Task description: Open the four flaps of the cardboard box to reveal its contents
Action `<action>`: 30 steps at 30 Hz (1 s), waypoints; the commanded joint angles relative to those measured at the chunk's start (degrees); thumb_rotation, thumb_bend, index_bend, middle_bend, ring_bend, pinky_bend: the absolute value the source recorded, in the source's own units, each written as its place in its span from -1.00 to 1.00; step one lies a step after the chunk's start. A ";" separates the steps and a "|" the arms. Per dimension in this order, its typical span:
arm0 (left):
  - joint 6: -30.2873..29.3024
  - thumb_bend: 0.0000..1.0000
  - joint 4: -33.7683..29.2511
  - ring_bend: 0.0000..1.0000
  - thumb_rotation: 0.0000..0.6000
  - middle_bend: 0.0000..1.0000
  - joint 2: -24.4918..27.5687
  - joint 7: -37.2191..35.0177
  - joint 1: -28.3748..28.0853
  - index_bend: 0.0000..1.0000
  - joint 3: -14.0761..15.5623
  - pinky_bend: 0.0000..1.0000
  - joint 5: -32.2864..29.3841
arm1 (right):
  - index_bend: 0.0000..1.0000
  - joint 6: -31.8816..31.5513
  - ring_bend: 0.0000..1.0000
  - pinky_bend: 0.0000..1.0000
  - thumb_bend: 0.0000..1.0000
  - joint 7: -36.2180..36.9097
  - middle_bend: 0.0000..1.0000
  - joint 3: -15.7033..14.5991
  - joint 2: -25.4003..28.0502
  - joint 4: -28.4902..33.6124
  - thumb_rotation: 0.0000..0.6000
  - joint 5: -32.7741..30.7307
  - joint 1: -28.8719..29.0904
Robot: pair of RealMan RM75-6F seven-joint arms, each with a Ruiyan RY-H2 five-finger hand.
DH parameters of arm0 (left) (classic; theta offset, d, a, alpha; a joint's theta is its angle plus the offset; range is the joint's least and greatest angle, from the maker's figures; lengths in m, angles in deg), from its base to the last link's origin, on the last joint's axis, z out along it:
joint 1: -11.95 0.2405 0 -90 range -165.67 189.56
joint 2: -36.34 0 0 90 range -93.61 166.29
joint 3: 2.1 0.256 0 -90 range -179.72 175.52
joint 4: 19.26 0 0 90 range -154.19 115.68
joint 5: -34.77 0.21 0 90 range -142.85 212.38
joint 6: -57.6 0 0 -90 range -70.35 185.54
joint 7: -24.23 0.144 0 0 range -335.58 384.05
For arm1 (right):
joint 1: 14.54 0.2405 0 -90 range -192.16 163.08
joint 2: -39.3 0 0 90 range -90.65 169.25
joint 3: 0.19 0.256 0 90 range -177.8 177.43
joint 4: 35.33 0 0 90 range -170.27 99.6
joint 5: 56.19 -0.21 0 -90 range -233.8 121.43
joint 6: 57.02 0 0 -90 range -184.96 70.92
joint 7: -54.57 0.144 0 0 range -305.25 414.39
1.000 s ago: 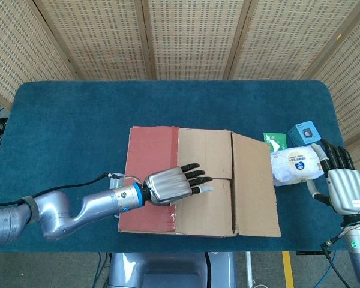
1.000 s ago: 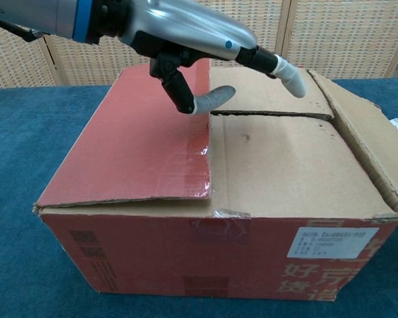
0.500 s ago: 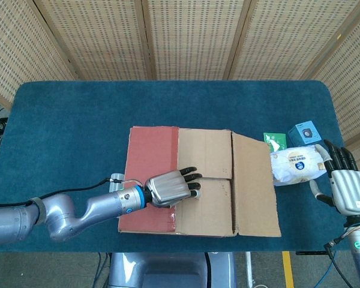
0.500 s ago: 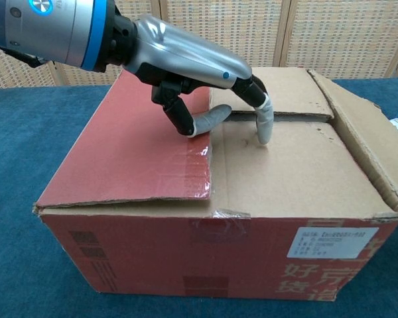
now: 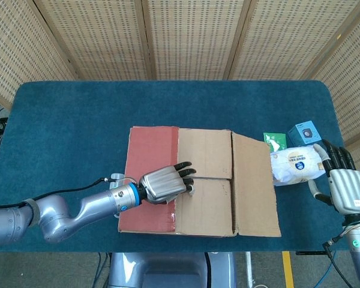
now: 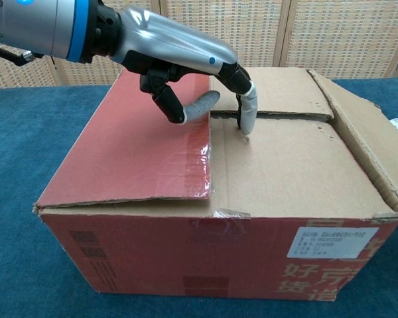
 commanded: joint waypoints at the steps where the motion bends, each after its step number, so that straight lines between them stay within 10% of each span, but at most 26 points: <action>1: -0.19 0.76 -0.27 -0.82 1.00 -0.41 0.82 -1.33 0.42 -0.37 -0.13 -1.00 0.74 | -1.00 0.11 -1.00 -1.00 -0.12 -0.14 -1.00 0.09 -0.06 0.07 1.00 -0.06 0.07; 30: -2.77 0.81 -4.05 -0.58 1.00 -0.17 8.77 -7.83 3.57 -0.36 -0.77 -1.00 6.76 | -1.00 -0.04 -1.00 -1.00 -0.12 -0.98 -1.00 0.79 -0.07 1.04 1.00 -0.25 -0.04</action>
